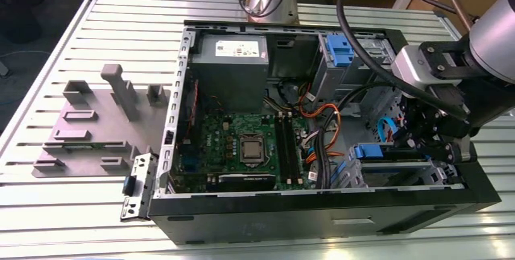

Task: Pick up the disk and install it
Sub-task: 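Insert the first disk wire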

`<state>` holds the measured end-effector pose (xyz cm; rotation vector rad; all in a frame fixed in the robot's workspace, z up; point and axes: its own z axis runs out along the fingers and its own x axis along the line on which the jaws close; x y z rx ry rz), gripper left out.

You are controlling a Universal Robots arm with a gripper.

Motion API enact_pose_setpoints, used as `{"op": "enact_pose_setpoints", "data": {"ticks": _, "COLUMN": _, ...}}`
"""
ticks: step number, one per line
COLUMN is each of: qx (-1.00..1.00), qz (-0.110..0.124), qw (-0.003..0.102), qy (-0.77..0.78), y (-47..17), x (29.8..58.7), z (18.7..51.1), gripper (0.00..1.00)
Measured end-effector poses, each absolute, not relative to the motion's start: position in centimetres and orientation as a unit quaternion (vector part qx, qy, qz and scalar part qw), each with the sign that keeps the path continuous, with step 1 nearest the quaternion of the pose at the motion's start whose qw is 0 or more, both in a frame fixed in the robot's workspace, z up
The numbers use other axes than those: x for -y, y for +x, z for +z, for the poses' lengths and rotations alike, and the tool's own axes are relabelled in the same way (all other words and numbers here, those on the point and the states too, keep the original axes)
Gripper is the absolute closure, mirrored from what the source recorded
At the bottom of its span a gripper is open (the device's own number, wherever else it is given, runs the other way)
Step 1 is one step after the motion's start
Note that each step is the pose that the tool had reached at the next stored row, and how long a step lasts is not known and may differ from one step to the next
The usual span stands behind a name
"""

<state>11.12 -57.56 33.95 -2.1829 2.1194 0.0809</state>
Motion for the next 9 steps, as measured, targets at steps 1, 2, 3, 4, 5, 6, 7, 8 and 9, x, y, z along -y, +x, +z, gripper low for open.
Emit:
{"op": "enact_pose_setpoints", "data": {"ticks": 1, "qx": -0.696, "qz": 0.027, "qw": 0.049, "qy": -0.716, "y": 11.12, "x": 57.56, "z": 33.94, "gripper": 0.84}}
{"op": "enact_pose_setpoints", "data": {"ticks": 2, "qx": -0.696, "qz": 0.027, "qw": 0.049, "qy": -0.716, "y": 11.12, "x": 57.55, "z": 33.91, "gripper": 0.84}}
{"op": "enact_pose_setpoints", "data": {"ticks": 3, "qx": -0.696, "qz": 0.027, "qw": 0.049, "qy": -0.716, "y": 11.12, "x": 57.55, "z": 33.89, "gripper": 0.84}}
{"op": "enact_pose_setpoints", "data": {"ticks": 4, "qx": -0.696, "qz": 0.027, "qw": 0.049, "qy": -0.716, "y": 11.12, "x": 57.55, "z": 33.89, "gripper": 0.84}}
{"op": "enact_pose_setpoints", "data": {"ticks": 5, "qx": -0.696, "qz": 0.027, "qw": 0.049, "qy": -0.716, "y": 11.12, "x": 57.55, "z": 33.88, "gripper": 0.84}}
{"op": "enact_pose_setpoints", "data": {"ticks": 6, "qx": -0.696, "qz": 0.027, "qw": 0.049, "qy": -0.716, "y": 11.12, "x": 57.56, "z": 33.87, "gripper": 0.84}}
{"op": "enact_pose_setpoints", "data": {"ticks": 7, "qx": -0.696, "qz": 0.027, "qw": 0.049, "qy": -0.716, "y": 11.12, "x": 57.56, "z": 33.87, "gripper": 0.84}}
{"op": "enact_pose_setpoints", "data": {"ticks": 8, "qx": -0.696, "qz": 0.027, "qw": 0.049, "qy": -0.716, "y": 11.12, "x": 57.56, "z": 33.87, "gripper": 0.84}}
{"op": "enact_pose_setpoints", "data": {"ticks": 9, "qx": -0.696, "qz": 0.027, "qw": 0.049, "qy": -0.716, "y": 11.12, "x": 57.55, "z": 33.8, "gripper": 0.84}}
